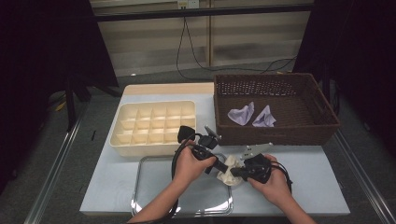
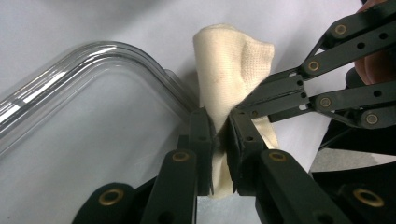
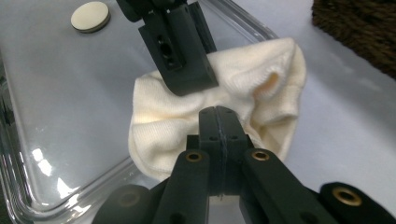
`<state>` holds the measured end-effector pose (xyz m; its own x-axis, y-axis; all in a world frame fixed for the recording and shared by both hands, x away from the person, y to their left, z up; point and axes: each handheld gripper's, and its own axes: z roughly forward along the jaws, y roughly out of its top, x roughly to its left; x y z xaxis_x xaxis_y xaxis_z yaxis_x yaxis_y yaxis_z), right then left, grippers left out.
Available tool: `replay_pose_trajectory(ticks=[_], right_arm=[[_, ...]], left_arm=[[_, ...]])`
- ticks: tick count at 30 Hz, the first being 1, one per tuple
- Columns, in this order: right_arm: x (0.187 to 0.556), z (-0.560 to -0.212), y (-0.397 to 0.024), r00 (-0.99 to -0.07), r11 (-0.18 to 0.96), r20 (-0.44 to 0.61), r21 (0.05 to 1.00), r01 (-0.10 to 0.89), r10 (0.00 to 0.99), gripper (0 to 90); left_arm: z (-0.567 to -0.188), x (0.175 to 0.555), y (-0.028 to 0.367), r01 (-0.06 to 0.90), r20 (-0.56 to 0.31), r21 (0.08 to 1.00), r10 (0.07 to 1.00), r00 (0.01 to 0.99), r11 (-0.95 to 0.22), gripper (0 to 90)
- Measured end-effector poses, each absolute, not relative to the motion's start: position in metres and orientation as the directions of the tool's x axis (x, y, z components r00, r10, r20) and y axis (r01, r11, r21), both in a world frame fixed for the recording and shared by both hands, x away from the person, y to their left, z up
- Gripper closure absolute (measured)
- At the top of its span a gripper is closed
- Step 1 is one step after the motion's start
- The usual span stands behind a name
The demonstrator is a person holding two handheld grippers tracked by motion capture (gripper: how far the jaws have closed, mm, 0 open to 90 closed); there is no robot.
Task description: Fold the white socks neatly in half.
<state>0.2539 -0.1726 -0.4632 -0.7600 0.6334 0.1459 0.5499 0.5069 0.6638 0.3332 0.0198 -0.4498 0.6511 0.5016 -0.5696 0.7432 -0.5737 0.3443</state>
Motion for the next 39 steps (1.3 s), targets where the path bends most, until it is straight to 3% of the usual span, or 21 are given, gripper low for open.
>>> replay_pose_trajectory(ticks=[13, 14, 23, 33, 39], right_arm=[[0.253, -0.462, -0.176, -0.76, 0.526, 0.096, 0.666, 0.529, 0.643, 90.0], [0.254, -0.463, -0.175, -0.764, 0.53, 0.095, 0.666, 0.526, 0.639, 90.0], [0.252, -0.463, -0.17, -0.772, 0.56, 0.057, 0.655, 0.508, 0.633, 90.0], [0.251, -0.457, -0.176, -0.769, 0.551, 0.079, 0.652, 0.521, 0.634, 87.2], [0.248, -0.452, -0.188, -0.764, 0.559, 0.065, 0.643, 0.524, 0.642, 90.0]], left_arm=[[-0.437, 0.333, 0.016, 0.73, -0.565, 0.372, 0.485, 0.668, -0.573, 81.4], [-0.436, 0.333, 0.017, 0.696, -0.542, 0.369, 0.465, 0.7, -0.616, 81.2], [-0.434, 0.327, 0.009, 0.671, -0.527, 0.38, 0.448, 0.723, -0.636, 80.4], [-0.438, 0.328, 0.006, 0.693, -0.53, 0.364, 0.473, 0.704, -0.623, 81.0], [-0.44, 0.329, 0.008, 0.699, -0.53, 0.371, 0.479, 0.7, -0.611, 81.1]])
